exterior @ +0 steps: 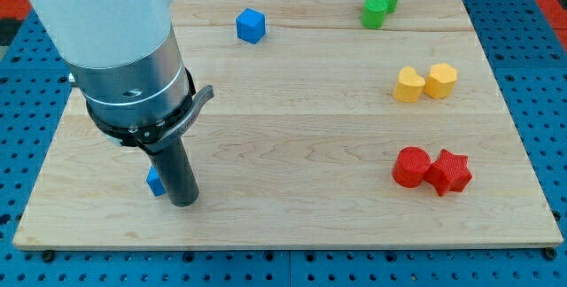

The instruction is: Place blue cube right side of blue triangle

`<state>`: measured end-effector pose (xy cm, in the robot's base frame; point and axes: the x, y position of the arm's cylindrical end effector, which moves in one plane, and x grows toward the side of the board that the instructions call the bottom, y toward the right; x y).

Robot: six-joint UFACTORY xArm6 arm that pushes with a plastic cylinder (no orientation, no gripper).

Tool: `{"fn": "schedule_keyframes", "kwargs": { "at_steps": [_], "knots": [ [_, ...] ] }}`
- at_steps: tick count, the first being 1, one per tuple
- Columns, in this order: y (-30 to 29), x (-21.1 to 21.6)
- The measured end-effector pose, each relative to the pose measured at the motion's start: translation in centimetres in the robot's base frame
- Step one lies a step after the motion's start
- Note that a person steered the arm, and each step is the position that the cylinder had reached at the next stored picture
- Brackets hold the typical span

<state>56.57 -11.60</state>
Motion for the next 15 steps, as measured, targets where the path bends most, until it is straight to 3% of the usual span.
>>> {"fn": "schedule_keyframes", "kwargs": {
  "at_steps": [2,3,4,6,8,9,10,11,12,15],
  "knots": [
    [-5.6,-5.4],
    [-2.6,-5.4],
    [1.8,-8.8],
    [12.9,-22.4],
    [9.5,-34.0],
    [1.1,-33.4],
    [1.7,-32.4],
    [7.1,-33.8],
    [8.7,-31.5],
    [-2.4,-24.4]
  ]
}}
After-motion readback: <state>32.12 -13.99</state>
